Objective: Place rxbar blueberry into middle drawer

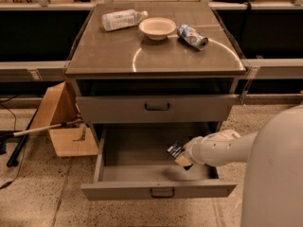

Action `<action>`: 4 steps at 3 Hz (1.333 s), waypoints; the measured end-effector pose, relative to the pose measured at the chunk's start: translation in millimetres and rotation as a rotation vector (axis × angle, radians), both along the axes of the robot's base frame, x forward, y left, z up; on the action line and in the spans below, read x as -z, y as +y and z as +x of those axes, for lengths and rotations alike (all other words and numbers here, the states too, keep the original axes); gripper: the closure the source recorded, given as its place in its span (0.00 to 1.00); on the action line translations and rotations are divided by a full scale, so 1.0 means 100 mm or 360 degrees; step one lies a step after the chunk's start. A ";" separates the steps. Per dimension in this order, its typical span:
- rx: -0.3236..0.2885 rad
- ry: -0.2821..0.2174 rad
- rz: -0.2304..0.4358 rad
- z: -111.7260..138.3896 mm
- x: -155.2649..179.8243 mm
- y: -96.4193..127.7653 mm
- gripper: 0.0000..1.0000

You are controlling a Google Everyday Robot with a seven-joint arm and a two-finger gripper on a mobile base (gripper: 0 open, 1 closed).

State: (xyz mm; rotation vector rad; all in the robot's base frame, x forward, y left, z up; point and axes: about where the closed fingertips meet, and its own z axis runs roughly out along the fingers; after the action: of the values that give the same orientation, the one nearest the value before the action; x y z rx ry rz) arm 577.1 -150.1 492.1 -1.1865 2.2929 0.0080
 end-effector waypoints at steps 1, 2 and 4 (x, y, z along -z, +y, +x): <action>-0.0005 -0.0002 0.0014 0.00 0.09 -0.02 1.00; 0.0011 0.0010 0.0024 0.03 0.24 -0.06 1.00; 0.0044 0.0060 0.0041 0.07 0.52 -0.15 1.00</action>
Offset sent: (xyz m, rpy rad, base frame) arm 0.0094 -0.0162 -0.0422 0.0216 0.0161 -0.0226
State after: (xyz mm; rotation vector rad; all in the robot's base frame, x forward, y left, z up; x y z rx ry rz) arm 584.1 -165.4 440.3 -1.1506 2.3344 0.0501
